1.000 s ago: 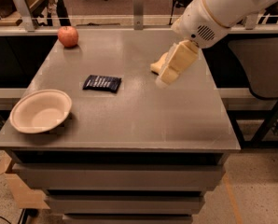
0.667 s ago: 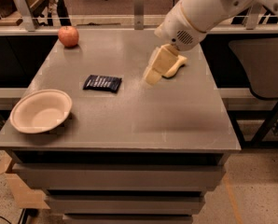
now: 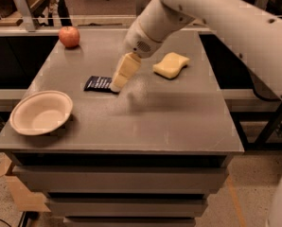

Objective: Move rxbar blueberry near apple

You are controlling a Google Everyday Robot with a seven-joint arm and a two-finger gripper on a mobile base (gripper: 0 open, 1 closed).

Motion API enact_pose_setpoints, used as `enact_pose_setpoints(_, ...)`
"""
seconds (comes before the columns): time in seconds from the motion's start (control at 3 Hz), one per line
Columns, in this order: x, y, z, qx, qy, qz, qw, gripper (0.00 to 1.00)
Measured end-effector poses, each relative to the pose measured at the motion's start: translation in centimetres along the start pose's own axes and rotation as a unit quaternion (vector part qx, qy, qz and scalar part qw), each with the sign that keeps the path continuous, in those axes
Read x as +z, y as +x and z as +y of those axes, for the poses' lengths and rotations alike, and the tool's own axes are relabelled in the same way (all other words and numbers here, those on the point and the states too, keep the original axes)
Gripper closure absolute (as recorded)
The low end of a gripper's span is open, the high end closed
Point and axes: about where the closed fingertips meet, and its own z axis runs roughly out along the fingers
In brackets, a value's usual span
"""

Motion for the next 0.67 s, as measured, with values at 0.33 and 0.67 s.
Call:
enact_pose_setpoints(0.33, 4.0, -2.0, -0.4, -0.001, -0.015, -0.009, 0.9998, 0.0)
enact_pose_setpoints(0.67, 7.4, -2.6, -0.4, 0.015, -0.031, -0.016, 0.9993, 0.0)
